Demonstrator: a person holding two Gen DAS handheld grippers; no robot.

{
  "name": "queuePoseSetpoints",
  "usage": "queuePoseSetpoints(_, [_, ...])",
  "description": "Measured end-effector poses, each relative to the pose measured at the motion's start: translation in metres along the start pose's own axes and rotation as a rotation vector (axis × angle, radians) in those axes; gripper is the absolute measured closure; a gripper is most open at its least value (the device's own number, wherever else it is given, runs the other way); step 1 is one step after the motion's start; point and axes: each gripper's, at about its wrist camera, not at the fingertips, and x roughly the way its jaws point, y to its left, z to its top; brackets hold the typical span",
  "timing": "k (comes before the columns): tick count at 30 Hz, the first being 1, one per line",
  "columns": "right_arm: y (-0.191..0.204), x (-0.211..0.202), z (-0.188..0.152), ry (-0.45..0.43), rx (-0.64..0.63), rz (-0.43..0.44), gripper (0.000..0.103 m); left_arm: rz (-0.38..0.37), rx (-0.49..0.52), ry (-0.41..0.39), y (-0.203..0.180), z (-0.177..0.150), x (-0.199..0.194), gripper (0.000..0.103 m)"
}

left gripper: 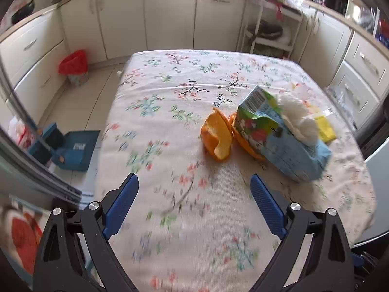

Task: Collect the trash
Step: 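Reach the left tool to the second orange peel beside the snack bag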

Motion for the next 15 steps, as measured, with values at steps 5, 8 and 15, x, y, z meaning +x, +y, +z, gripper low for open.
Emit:
queuePoseSetpoints(5, [-0.006,0.004,0.005,0.015,0.040,0.018,0.032,0.007,0.042,0.050,-0.008,0.013,0.038,0.014])
queuePoseSetpoints(8, [-0.004,0.007,0.006,0.025,0.046,0.019,0.028,0.025,0.091,0.033,-0.016,0.017,0.048,0.012])
queuePoseSetpoints(15, [-0.002,0.014,0.006,0.049,0.057,0.013,0.026,0.023,0.099,0.023,-0.019,0.024,0.056,0.007])
